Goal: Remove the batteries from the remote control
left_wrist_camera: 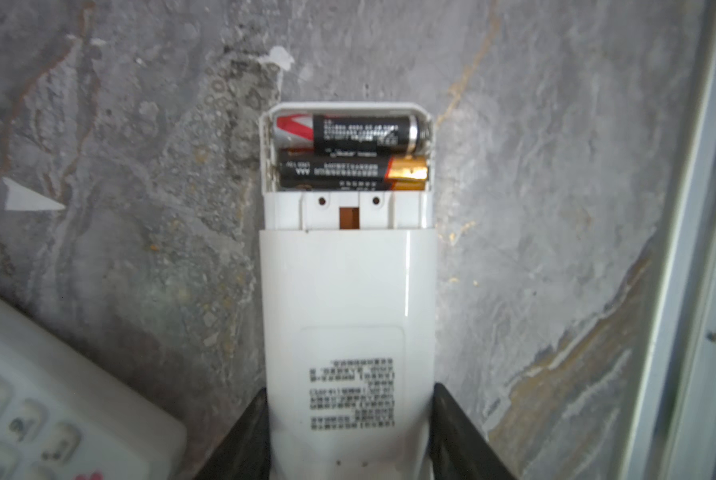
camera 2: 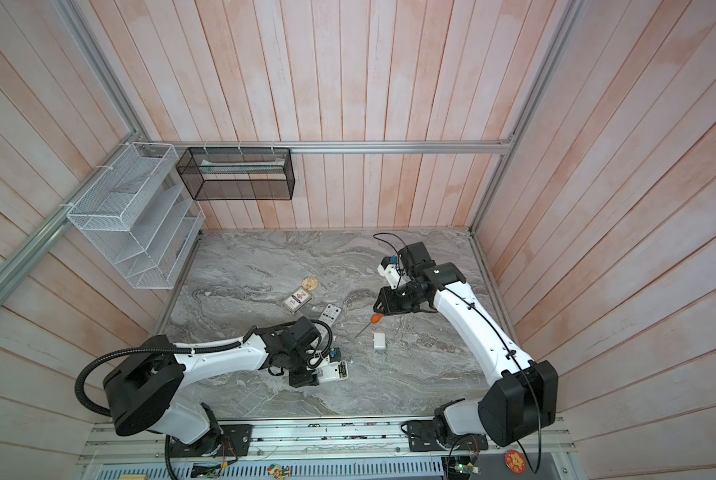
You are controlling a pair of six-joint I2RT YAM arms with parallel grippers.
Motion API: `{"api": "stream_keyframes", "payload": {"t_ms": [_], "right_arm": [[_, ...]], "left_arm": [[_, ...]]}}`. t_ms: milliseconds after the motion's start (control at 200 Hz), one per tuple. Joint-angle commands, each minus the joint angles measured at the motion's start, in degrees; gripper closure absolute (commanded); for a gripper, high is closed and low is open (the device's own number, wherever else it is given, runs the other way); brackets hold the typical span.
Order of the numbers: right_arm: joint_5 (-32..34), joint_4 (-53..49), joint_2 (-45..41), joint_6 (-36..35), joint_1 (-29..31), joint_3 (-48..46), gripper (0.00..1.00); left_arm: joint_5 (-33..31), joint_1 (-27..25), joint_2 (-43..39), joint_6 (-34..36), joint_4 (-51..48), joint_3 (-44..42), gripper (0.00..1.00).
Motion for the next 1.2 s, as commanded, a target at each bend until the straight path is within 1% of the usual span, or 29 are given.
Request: {"api": "stream_keyframes", "payload": {"t_ms": [0,35,50,80,105,180,245,370,460,555,630,825,1055,1195], "right_arm": [[4.0,4.8,-5.9,-9.8,1.6,-3.1,1.0],[3.6,6.7,-7.0,-11.5,1.5,-3.7,1.0],[1.8,7.1,-7.3,-13.0,1.5,-3.8,1.0],[-3.7,7.0,-7.7,-19.1,1.5,-4.1,1.0],[-6.0,7.1,-8.0,-22.3,2.3,-4.4,1.0],[-6.4,7.8,-8.3,-27.2,3.7,-5.4,1.0],[-9.9,7.1,-7.8,-31.5,3.8,-5.5,1.0],[-12.9,6.9,-7.1,-35.6,5.4,-6.0,1.0],[-10.8,5.6,-5.8,-35.7,7.4,-5.4,1.0],[-9.2,3.2,-4.2,-35.2,7.8,-4.5,1.0],[-8.9,2.8,-4.6,-35.1,7.8,-4.8,1.0],[-9.7,5.7,-6.7,-32.4,7.8,-7.7,1.0],[-10.2,4.3,-2.6,-30.8,7.7,-4.1,1.0],[-11.6,5.0,-0.6,-29.0,7.8,-3.6,1.0]], "left_arm": [[2.4,1.7,-2.4,8.4,-2.9,-2.9,0.8],[1.8,1.9,-2.8,9.2,-2.7,-3.4,0.81],[1.8,2.1,-2.9,9.5,-2.7,-3.6,0.81],[1.9,2.4,-3.1,10.1,-2.7,-3.8,0.81],[1.8,2.8,-3.1,10.3,-2.8,-3.9,0.81],[1.5,3.7,-3.1,10.8,-2.9,-4.2,0.82],[0.9,4.1,-3.4,10.9,-2.4,-4.5,0.82],[0.8,4.6,-3.8,10.4,-1.5,-5.0,0.83],[0.5,4.6,-3.3,9.5,-0.7,-5.4,0.84],[1.0,4.7,-3.2,8.3,0.5,-5.9,0.85],[1.9,4.6,-3.2,7.9,0.9,-6.4,0.85],[1.0,4.6,-4.3,7.4,1.5,-6.8,0.84],[0.2,4.7,-7.9,6.2,3.5,-9.2,0.84],[-1.1,4.7,-9.7,5.6,3.8,-9.8,0.84]]}}
